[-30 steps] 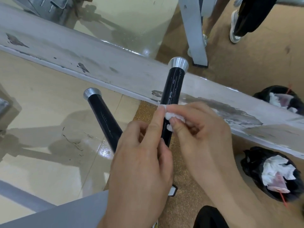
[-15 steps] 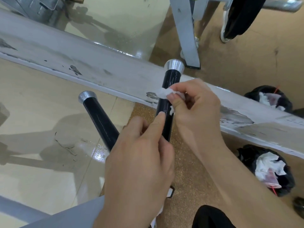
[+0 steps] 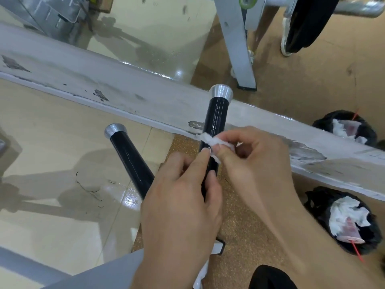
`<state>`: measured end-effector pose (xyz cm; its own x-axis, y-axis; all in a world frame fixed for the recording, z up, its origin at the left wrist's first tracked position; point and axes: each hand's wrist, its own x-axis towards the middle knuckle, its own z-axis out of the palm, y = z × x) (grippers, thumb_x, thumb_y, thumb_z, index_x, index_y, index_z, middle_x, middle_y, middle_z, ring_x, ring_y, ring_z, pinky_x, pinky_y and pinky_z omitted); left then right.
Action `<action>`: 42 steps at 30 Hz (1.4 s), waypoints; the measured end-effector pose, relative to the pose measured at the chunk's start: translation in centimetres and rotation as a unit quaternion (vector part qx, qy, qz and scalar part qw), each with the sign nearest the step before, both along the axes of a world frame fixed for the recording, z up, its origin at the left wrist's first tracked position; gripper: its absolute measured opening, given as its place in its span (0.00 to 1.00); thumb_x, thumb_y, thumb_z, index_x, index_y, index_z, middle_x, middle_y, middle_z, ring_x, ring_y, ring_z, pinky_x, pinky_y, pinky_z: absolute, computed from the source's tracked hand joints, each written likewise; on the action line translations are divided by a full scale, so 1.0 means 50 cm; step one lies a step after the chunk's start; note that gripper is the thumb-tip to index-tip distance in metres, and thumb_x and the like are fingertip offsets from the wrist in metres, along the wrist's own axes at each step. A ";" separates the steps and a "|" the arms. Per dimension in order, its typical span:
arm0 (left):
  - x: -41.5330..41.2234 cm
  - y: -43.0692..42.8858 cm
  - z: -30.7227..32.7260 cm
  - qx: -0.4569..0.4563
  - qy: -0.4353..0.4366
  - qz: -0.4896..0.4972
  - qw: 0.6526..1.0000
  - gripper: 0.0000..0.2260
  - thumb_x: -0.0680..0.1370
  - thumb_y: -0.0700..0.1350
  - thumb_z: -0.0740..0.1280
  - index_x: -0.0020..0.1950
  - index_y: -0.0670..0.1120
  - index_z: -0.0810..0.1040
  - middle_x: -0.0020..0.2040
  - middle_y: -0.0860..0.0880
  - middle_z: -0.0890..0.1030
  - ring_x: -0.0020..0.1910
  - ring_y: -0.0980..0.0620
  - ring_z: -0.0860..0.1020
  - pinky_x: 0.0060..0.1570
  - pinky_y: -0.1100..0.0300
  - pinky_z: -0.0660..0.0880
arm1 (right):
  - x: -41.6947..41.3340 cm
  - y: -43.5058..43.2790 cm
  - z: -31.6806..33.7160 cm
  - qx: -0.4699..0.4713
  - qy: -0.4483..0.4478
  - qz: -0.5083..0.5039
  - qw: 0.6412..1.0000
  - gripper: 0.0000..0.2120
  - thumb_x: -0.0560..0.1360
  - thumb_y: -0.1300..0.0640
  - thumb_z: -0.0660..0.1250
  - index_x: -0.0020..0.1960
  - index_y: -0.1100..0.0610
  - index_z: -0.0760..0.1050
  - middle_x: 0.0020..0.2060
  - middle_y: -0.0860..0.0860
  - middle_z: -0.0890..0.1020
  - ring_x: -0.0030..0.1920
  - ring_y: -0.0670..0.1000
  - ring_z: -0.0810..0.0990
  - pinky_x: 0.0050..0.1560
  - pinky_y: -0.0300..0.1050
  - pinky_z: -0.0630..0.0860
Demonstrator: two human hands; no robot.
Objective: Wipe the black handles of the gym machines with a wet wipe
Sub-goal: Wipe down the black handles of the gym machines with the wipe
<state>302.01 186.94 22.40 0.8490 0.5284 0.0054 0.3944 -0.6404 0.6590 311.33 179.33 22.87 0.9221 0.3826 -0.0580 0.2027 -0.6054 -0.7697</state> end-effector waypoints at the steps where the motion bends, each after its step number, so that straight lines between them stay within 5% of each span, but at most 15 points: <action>1: 0.001 -0.001 -0.002 0.002 -0.003 0.003 1.000 0.15 0.74 0.51 0.62 0.58 0.54 0.80 0.38 0.57 0.71 0.32 0.57 0.71 0.29 0.69 0.64 | 0.023 0.011 -0.003 0.005 0.007 -0.026 1.000 0.06 0.71 0.56 0.72 0.37 0.48 0.80 0.30 0.43 0.79 0.32 0.43 0.78 0.37 0.41 0.76; 3: 0.001 -0.003 -0.004 0.000 -0.005 0.010 1.000 0.16 0.74 0.51 0.62 0.58 0.54 0.80 0.38 0.56 0.71 0.32 0.55 0.72 0.27 0.64 0.68 | 0.066 0.036 -0.010 0.019 0.001 -0.077 0.997 0.06 0.71 0.55 0.72 0.36 0.50 0.79 0.28 0.46 0.77 0.31 0.48 0.80 0.36 0.49 0.80; 7: -0.001 -0.002 0.001 -0.003 -0.003 0.004 1.000 0.16 0.73 0.52 0.60 0.59 0.55 0.80 0.38 0.56 0.70 0.33 0.56 0.72 0.28 0.60 0.71 | 0.021 0.025 -0.013 0.018 0.034 -0.085 0.996 0.09 0.73 0.51 0.70 0.36 0.51 0.75 0.28 0.46 0.75 0.29 0.42 0.73 0.31 0.32 0.70; 11: 0.005 -0.004 0.000 0.014 -0.011 0.007 1.000 0.16 0.73 0.51 0.61 0.58 0.53 0.81 0.38 0.56 0.71 0.32 0.55 0.72 0.28 0.60 0.71 | 0.052 0.033 -0.028 0.009 -0.005 -0.102 0.995 0.09 0.74 0.54 0.69 0.36 0.52 0.74 0.28 0.44 0.75 0.31 0.39 0.73 0.33 0.28 0.68; 14: 0.005 -0.005 0.000 0.007 -0.018 0.007 1.000 0.16 0.73 0.50 0.62 0.58 0.51 0.81 0.38 0.56 0.71 0.32 0.55 0.73 0.28 0.60 0.72 | 0.104 0.056 -0.038 -0.004 -0.070 -0.131 0.989 0.08 0.74 0.55 0.68 0.37 0.56 0.75 0.28 0.45 0.74 0.30 0.44 0.73 0.33 0.32 0.68; 18: 0.007 -0.003 0.002 0.010 -0.005 0.001 1.000 0.17 0.73 0.51 0.61 0.59 0.54 0.80 0.38 0.56 0.71 0.31 0.57 0.71 0.29 0.61 0.71 | 0.039 0.043 -0.023 0.008 -0.018 -0.073 0.997 0.08 0.74 0.56 0.67 0.37 0.55 0.74 0.28 0.46 0.74 0.31 0.44 0.72 0.31 0.33 0.68; 22: 0.009 0.001 0.006 0.006 -0.003 0.000 1.000 0.16 0.73 0.51 0.62 0.59 0.54 0.80 0.36 0.56 0.71 0.29 0.58 0.70 0.27 0.63 0.70 | 0.109 0.070 -0.028 -0.020 -0.096 -0.115 0.988 0.07 0.74 0.58 0.64 0.39 0.61 0.74 0.31 0.52 0.77 0.34 0.50 0.74 0.35 0.40 0.69; 27: 0.034 0.027 0.010 -0.038 0.013 -0.001 0.999 0.03 0.72 0.53 0.68 0.45 0.58 0.78 0.28 0.55 0.71 0.30 0.55 0.72 0.29 0.59 0.72 | 0.050 0.051 -0.021 -0.021 -0.063 -0.062 0.996 0.07 0.73 0.59 0.65 0.38 0.58 0.74 0.29 0.49 0.75 0.31 0.45 0.73 0.35 0.37 0.69; 29: 0.044 0.029 0.005 -0.057 0.006 0.013 0.998 0.05 0.71 0.53 0.69 0.45 0.57 0.77 0.25 0.54 0.71 0.30 0.54 0.74 0.30 0.58 0.72 | 0.063 0.058 -0.022 -0.029 -0.079 -0.061 0.995 0.06 0.73 0.59 0.64 0.38 0.59 0.74 0.29 0.50 0.76 0.31 0.47 0.73 0.34 0.39 0.69; 34: 0.056 0.037 0.004 -0.139 0.009 0.034 0.990 0.06 0.69 0.53 0.70 0.44 0.57 0.76 0.37 0.58 0.77 0.33 0.55 0.75 0.31 0.64 0.70 | 0.107 0.073 -0.034 -0.037 -0.111 -0.105 0.988 0.07 0.73 0.58 0.64 0.38 0.60 0.73 0.30 0.52 0.76 0.33 0.50 0.74 0.35 0.42 0.68; 37: 0.061 0.046 0.002 -0.172 0.012 0.046 0.984 0.06 0.69 0.54 0.72 0.42 0.57 0.77 0.33 0.57 0.77 0.31 0.57 0.75 0.32 0.66 0.71 | 0.051 0.041 -0.025 -0.032 -0.059 -0.078 0.995 0.08 0.74 0.57 0.66 0.37 0.57 0.73 0.28 0.49 0.75 0.31 0.47 0.73 0.32 0.38 0.68; 42: 0.068 0.049 0.002 -0.205 0.012 0.059 0.977 0.06 0.68 0.52 0.72 0.39 0.55 0.77 0.34 0.55 0.78 0.29 0.58 0.74 0.31 0.65 0.70 | 0.115 0.078 -0.036 -0.039 -0.127 -0.084 0.988 0.06 0.72 0.60 0.63 0.38 0.61 0.72 0.28 0.53 0.75 0.33 0.53 0.73 0.34 0.42 0.66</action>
